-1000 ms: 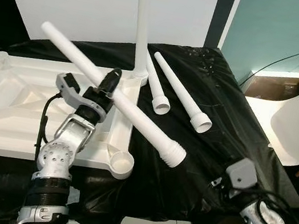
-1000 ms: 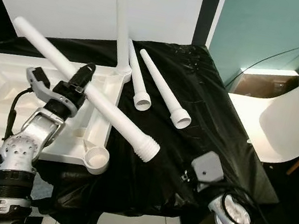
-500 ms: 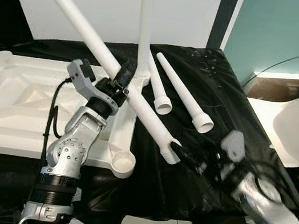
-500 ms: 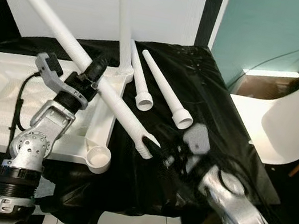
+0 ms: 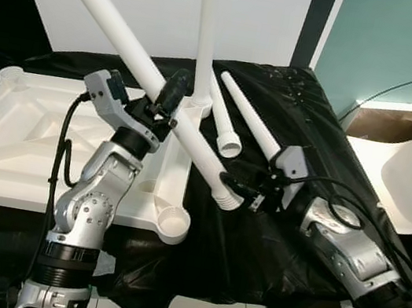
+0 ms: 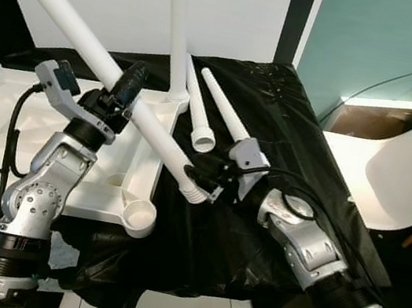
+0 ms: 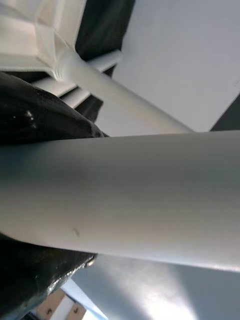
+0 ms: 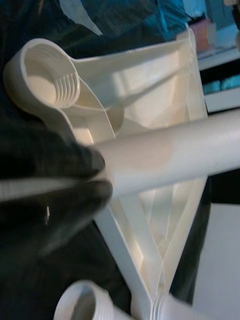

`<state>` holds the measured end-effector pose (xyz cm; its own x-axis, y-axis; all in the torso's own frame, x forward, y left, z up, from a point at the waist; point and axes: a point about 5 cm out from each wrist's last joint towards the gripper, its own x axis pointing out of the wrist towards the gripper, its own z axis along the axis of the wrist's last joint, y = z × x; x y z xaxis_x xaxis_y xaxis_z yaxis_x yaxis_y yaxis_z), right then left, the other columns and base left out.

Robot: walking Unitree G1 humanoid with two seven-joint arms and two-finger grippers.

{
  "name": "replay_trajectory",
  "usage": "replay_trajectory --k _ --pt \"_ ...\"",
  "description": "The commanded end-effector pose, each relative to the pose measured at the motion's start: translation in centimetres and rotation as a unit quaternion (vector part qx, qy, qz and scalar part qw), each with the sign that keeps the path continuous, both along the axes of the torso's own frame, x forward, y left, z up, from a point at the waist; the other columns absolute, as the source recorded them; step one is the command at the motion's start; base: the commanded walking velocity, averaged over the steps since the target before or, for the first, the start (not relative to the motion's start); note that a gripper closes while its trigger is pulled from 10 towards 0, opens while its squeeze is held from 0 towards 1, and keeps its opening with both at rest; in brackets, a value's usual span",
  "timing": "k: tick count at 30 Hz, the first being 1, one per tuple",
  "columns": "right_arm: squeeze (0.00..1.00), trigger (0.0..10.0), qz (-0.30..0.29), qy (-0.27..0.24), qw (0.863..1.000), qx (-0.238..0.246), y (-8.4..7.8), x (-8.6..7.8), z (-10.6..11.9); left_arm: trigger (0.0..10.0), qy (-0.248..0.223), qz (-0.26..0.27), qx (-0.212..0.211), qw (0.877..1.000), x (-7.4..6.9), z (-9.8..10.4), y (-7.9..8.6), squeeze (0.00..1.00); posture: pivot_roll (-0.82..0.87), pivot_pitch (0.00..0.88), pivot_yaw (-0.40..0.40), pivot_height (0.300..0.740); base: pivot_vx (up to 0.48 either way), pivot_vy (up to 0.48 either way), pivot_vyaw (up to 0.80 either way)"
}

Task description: Building children table

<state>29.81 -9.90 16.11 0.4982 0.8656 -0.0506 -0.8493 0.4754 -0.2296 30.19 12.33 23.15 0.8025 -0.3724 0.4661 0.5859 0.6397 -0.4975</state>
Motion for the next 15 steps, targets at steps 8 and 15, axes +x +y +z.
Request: replay_trajectory --k 8,15 --pt "0.0 0.0 -0.044 0.025 0.997 -0.061 -1.0 2.0 -1.4 0.0 -0.153 -0.182 -0.001 0.971 -2.7 2.3 -3.1 0.0 -0.08 0.0 0.025 0.74 0.0 0.0 0.0" --pt "1.0 10.0 -0.104 -0.072 0.987 -0.095 -0.5 3.1 -0.2 0.0 -0.148 -0.189 0.008 0.971 -3.0 1.9 -3.5 0.0 -0.08 0.0 0.028 0.74 0.0 0.0 0.0"
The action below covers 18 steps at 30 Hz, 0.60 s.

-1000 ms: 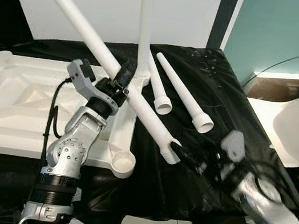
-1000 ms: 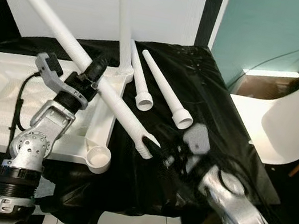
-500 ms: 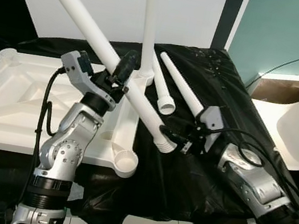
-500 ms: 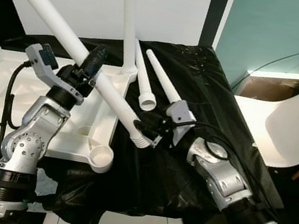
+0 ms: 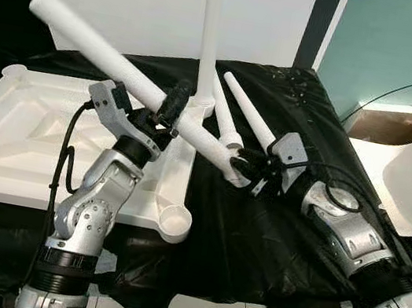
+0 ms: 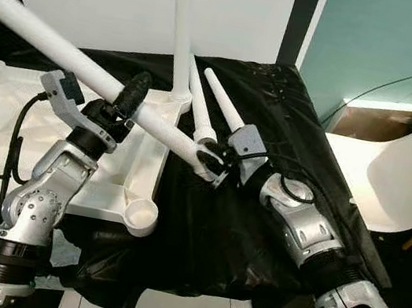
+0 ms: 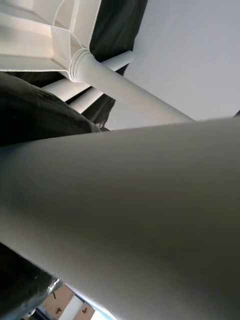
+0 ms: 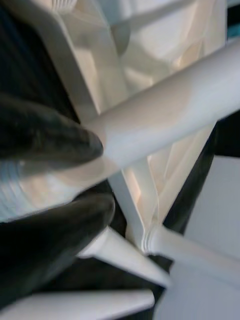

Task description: Building children table

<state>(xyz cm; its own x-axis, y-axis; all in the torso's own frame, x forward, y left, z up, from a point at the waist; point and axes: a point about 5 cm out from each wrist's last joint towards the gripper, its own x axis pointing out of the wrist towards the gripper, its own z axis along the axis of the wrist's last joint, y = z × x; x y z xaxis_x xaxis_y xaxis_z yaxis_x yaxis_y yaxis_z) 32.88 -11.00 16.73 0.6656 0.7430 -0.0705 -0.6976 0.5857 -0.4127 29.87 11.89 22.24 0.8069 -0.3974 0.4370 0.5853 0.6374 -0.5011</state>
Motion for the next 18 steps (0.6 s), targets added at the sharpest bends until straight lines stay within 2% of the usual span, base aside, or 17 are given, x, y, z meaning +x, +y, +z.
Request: replay_trajectory --k 1,3,9,10,11,15,18 --pt "1.0 10.0 -0.009 0.003 1.0 -0.03 0.6 0.0 -0.8 0.0 -0.16 -0.181 -0.006 0.97 -2.6 2.8 -3.1 0.0 -0.08 0.0 0.028 0.74 0.0 0.0 0.0" --pt "1.0 10.0 -0.006 -0.017 0.998 -0.063 1.0 -0.1 -0.9 0.0 -0.159 -0.181 -0.004 0.97 -2.7 2.7 -3.1 0.0 -0.08 0.0 0.03 0.74 0.0 0.0 0.0" --pt "1.0 10.0 0.001 -0.031 0.995 -0.1 1.7 0.2 -0.7 0.0 -0.159 -0.183 -0.002 0.97 -2.6 2.7 -3.0 0.0 -0.08 0.0 0.026 0.74 0.0 0.0 0.0" --pt "0.92 10.0 0.005 -0.027 0.994 -0.103 1.7 0.3 -0.8 0.0 -0.16 -0.184 -0.003 0.97 -2.6 2.7 -3.0 0.0 -0.08 0.0 0.026 0.74 0.0 0.0 0.0" --pt "0.0 10.0 0.013 -0.021 0.993 -0.113 1.8 0.4 -1.2 0.0 -0.163 -0.186 -0.006 0.969 -2.7 2.8 -3.1 0.0 -0.08 0.0 0.024 0.74 0.0 0.0 0.0" --pt "0.0 10.0 0.027 -0.008 0.991 -0.132 2.1 0.8 -2.2 0.0 -0.167 -0.193 -0.01 0.967 -2.8 3.0 -3.3 0.0 -0.08 0.0 0.022 0.74 0.0 0.0 0.0" --pt "0.0 10.0 0.05 -0.002 0.988 -0.144 3.0 1.0 -2.7 0.0 -0.169 -0.197 -0.009 0.966 -2.9 2.9 -3.4 0.0 -0.07 0.0 0.018 0.74 0.0 0.0 0.0"
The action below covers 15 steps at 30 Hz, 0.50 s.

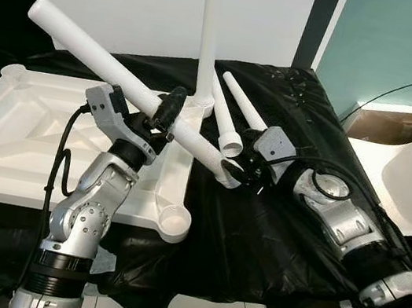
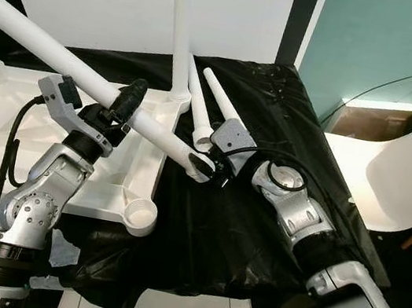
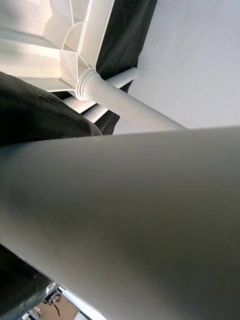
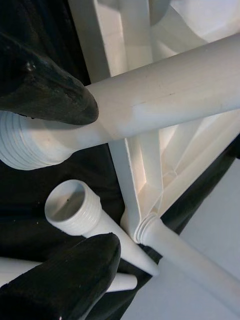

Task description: Building children table

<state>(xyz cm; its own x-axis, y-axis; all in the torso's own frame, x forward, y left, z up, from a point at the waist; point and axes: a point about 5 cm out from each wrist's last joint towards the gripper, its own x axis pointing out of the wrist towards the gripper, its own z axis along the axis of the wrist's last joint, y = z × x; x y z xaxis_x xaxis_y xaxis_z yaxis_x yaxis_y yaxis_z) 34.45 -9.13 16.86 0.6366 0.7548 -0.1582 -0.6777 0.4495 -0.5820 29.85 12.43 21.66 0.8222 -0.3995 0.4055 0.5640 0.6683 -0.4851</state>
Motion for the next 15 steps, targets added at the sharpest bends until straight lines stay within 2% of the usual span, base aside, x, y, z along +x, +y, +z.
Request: replay_trajectory --k 1,2,6,8,13,15 --pt "0.0 10.0 0.033 0.049 0.997 -0.048 1.7 -0.7 -2.7 0.0 -0.174 -0.21 -0.028 0.962 -2.9 3.5 -4.0 0.0 -0.07 0.0 0.016 0.74 0.0 0.0 0.0" --pt "0.0 10.0 0.044 0.052 0.997 -0.046 2.3 -0.7 -2.5 0.0 -0.175 -0.21 -0.025 0.962 -3.0 3.5 -4.0 0.0 -0.06 0.0 0.013 0.74 0.0 0.0 0.0" --pt "0.0 10.0 0.05 0.053 0.996 -0.044 2.6 -0.8 -2.3 0.0 -0.175 -0.21 -0.023 0.962 -3.0 3.5 -4.0 0.0 -0.06 0.0 0.013 0.74 0.0 0.0 0.0" --pt "0.0 10.0 0.063 0.055 0.996 -0.032 3.2 -1.0 -1.4 0.0 -0.176 -0.206 -0.016 0.962 -3.1 3.5 -3.9 0.0 -0.05 0.0 0.012 0.74 0.0 0.0 0.0" --pt "0.0 10.0 0.063 0.052 0.996 -0.025 2.9 -1.2 -0.5 0.0 -0.177 -0.203 -0.009 0.963 -3.1 3.4 -3.8 0.0 -0.05 0.0 0.014 0.74 0.0 0.0 0.0" --pt "0.0 10.0 0.049 0.047 0.997 -0.023 1.8 -1.2 -0.1 0.0 -0.177 -0.202 -0.001 0.963 -3.0 3.3 -3.8 0.0 -0.06 0.0 0.018 0.74 0.0 0.0 0.0"
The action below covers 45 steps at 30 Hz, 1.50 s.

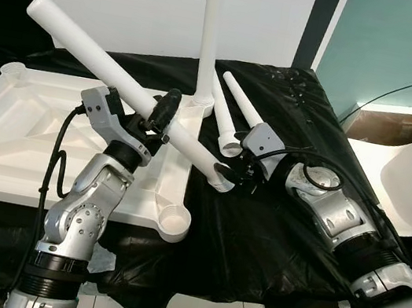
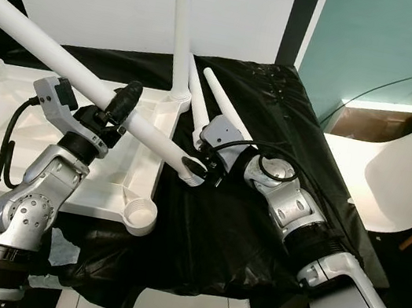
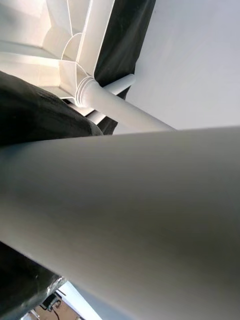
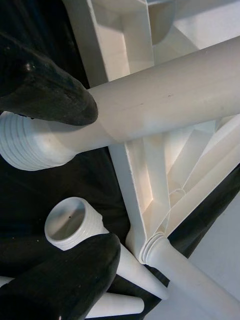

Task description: Building children table

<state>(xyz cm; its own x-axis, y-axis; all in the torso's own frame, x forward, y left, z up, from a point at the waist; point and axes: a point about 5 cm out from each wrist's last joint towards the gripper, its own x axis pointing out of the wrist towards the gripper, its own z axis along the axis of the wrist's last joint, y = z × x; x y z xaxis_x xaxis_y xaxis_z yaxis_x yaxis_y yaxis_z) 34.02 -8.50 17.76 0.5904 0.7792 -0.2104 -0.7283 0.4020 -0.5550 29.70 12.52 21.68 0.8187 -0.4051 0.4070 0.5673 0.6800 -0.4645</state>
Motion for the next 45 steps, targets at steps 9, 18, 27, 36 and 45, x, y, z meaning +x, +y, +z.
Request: replay_trajectory --k 9,18,27,36,45 --pt "0.0 10.0 -0.004 0.011 1.0 -0.013 -1.8 -1.8 -0.1 0.0 -0.171 -0.212 0.007 0.962 -2.6 3.2 -4.3 0.0 -0.09 0.0 0.037 0.74 0.0 0.0 0.0" --pt "0.0 10.0 -0.016 0.008 1.0 -0.016 -2.2 -2.6 0.9 0.0 -0.172 -0.222 0.003 0.96 -2.3 3.3 -4.6 0.0 -0.11 0.0 0.033 0.74 0.0 0.0 0.0" --pt "0.0 10.0 -0.002 -0.002 0.999 -0.035 -1.3 -2.8 1.3 0.0 -0.173 -0.221 0.009 0.96 -2.5 3.2 -4.8 0.0 -0.09 0.0 0.019 0.74 0.0 0.0 0.0" --pt "0.0 10.0 -0.013 -0.002 0.999 -0.04 -1.8 -4.3 2.9 0.0 -0.172 -0.211 0.017 0.962 -2.8 3.1 -4.6 0.0 -0.08 0.0 0.013 0.74 0.0 0.0 0.0" --pt "0.0 10.0 -0.046 0.004 0.998 -0.046 -2.6 -4.1 1.9 0.0 -0.174 -0.226 0.016 0.958 -2.7 3.3 -5.1 0.0 -0.11 0.0 0.028 0.74 0.0 0.0 0.0"
